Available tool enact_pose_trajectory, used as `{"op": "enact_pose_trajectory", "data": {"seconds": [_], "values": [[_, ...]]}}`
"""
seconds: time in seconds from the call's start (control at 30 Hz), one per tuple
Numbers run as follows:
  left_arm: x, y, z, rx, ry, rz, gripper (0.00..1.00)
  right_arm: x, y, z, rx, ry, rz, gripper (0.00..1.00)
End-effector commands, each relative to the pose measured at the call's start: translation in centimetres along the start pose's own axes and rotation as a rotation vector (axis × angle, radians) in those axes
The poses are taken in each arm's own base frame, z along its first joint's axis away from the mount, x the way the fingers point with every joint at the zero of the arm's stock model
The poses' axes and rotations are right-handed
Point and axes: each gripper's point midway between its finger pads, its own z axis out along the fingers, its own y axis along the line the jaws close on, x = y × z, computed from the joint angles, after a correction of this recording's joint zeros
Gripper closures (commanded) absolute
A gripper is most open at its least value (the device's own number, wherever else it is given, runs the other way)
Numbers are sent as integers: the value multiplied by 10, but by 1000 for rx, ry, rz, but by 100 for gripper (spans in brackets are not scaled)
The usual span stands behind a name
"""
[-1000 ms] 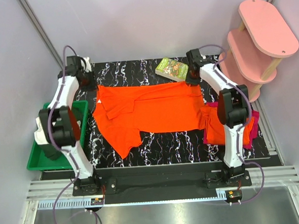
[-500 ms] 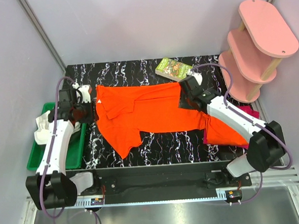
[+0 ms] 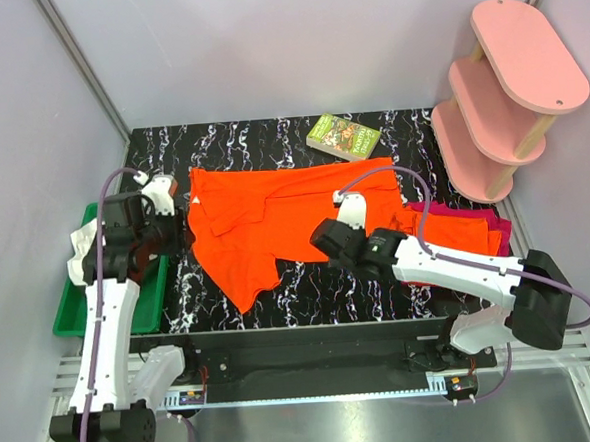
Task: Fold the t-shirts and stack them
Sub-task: Grap the side of the flattened tshirt closest away from the robot with both arms
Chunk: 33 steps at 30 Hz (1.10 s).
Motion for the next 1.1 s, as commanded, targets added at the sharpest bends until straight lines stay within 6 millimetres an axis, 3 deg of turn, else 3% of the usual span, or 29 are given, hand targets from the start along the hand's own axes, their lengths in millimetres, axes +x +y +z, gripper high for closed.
{"op": "enact_pose_trajectory", "data": {"seconds": [0.0,0.03,0.07,0.1,0.13,0.17,0.2,0.23,0.3,0.4,0.5,0.53,0.57,0.7,0.77,0.8,0.87,1.0,1.07], "values": [[-41,47,-16,-286,-241,27,50,-13,-9,-25,93,-154,20,59],[-46,58,-6,-333,-314,32,52,-18,-12,-29,117,-192,10,59],[-52,62,-10,-363,-381,54,53,-19,-6,-35,108,-209,-2,60],[-35,67,7,-367,-371,74,54,-23,-10,-39,134,-236,-17,60],[-57,69,5,-379,-492,111,54,-27,-8,-45,134,-257,-18,60],[-59,70,9,-382,-526,117,54,-29,-7,-48,142,-273,-25,60],[-43,70,30,-352,-501,133,54,-30,-8,-52,161,-301,-44,60],[-60,70,30,-353,-600,151,50,-34,-6,-56,162,-317,-45,60],[-52,71,57,-320,-647,142,43,-35,-10,-60,211,-340,-93,60],[-51,79,75,-339,-728,148,39,-44,-10,-72,269,-375,-143,60],[-60,80,83,-331,-779,136,36,-55,-13,-86,298,-401,-136,59],[-47,83,103,-308,-680,94,36,-59,-13,-90,299,-407,-117,58],[-49,81,108,-285,-672,61,34,-60,-17,-93,307,-410,-107,58],[-51,81,112,-280,-769,52,32,-65,-19,-100,297,-416,-89,57],[-41,87,130,-288,-708,39,19,-68,-23,-105,301,-419,-78,57],[-45,88,130,-288,-737,11,1,-69,-24,-106,304,-421,-82,57],[-34,85,135,-290,-711,29,1,-72,-28,-109,314,-426,-90,56],[-38,71,134,-252,-744,98,1,-76,-38,-111,341,-470,-122,54],[-42,80,132,-300,-754,63,1,-80,-42,-111,359,-498,-135,53]]}}
